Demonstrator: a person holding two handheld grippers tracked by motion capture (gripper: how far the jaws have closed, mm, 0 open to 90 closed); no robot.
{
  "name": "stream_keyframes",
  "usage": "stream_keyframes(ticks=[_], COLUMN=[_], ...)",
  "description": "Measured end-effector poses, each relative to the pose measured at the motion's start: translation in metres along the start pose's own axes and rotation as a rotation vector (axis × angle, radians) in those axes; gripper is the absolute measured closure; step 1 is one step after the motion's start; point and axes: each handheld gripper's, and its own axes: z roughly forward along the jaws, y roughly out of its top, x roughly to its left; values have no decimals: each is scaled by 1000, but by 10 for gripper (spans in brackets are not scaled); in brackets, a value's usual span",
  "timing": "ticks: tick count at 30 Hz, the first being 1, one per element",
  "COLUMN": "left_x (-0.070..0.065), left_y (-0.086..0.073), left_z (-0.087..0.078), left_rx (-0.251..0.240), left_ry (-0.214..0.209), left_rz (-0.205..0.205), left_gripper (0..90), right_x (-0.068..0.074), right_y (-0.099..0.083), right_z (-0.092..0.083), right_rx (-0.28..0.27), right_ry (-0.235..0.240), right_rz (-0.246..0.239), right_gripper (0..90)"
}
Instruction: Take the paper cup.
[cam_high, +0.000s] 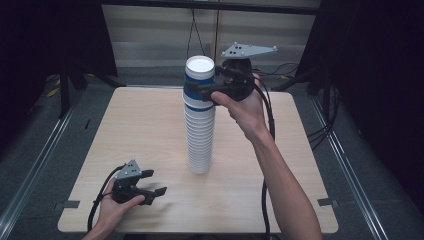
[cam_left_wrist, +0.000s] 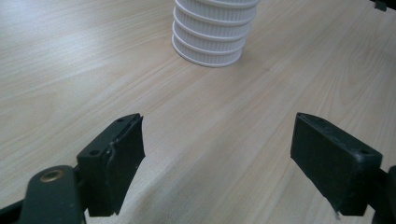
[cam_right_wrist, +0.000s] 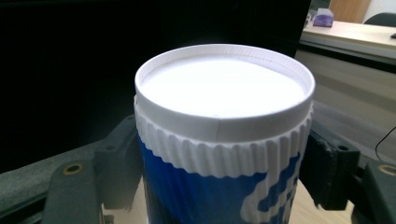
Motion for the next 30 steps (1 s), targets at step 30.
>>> stream_keyframes(ticks=[30], left_x=[0], left_y=[0], left_z=[0], left_rx=[2], left_ry=[-2], left_rz=[1], left_gripper=[173], right_x=[-1], right_y=[10], right_z=[-14], right_rx=[-145], right_ry=[24], right_rz=[41], right_gripper=[261])
